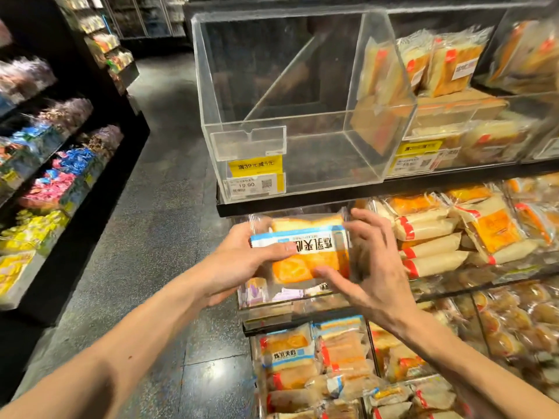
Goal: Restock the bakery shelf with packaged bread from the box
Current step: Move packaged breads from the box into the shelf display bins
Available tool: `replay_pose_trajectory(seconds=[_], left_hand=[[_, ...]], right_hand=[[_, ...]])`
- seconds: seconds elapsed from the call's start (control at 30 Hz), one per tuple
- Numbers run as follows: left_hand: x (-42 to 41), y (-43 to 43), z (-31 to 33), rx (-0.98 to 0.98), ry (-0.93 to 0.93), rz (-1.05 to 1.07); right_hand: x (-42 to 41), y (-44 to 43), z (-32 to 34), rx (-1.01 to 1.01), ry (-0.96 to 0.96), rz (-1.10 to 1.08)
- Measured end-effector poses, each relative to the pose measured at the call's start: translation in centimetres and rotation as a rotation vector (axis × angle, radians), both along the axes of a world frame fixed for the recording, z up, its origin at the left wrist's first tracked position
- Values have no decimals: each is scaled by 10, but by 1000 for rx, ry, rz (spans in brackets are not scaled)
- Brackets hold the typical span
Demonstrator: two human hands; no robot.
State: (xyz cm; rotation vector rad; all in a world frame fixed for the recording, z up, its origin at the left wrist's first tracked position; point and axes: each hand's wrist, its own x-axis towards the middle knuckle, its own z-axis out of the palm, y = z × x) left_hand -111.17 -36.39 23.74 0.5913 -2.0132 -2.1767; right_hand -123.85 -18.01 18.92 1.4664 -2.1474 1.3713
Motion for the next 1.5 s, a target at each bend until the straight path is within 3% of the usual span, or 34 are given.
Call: replay_pose_trajectory(seconds=[0.13, 0.3, 0.43, 0.57, 0.73, 0.93, 1.13, 1.33, 1.5], left_hand=[[1, 0, 64, -191, 170, -12], [-23, -18, 151, -678, 359, 194], [-55, -55, 185, -1037, 306, 435], [-88, -81, 197, -1350, 1, 321], [-139, -103, 181, -1210, -416, 31], [-197, -121, 156, -1206, -753, -91], [-216, -137, 125, -1354, -904, -188], [-217, -155, 104, -1557, -912, -244], [-213, -147, 111, -1657, -920, -411]], right_hand=[[-2, -9, 70, -142, -430, 245], [-37, -40, 170, -248, -231, 283], [-81, -78, 213, -78, -246, 225], [-119, -114, 218, 234, -405, 212], [-159, -158, 198, 735, -452, 142], [-186, -209, 175, 899, -525, 126], [-191, -239, 157, 1048, -715, 242], [-189, -248, 148, 1057, -846, 287], [-187, -238, 154, 1099, -708, 218]])
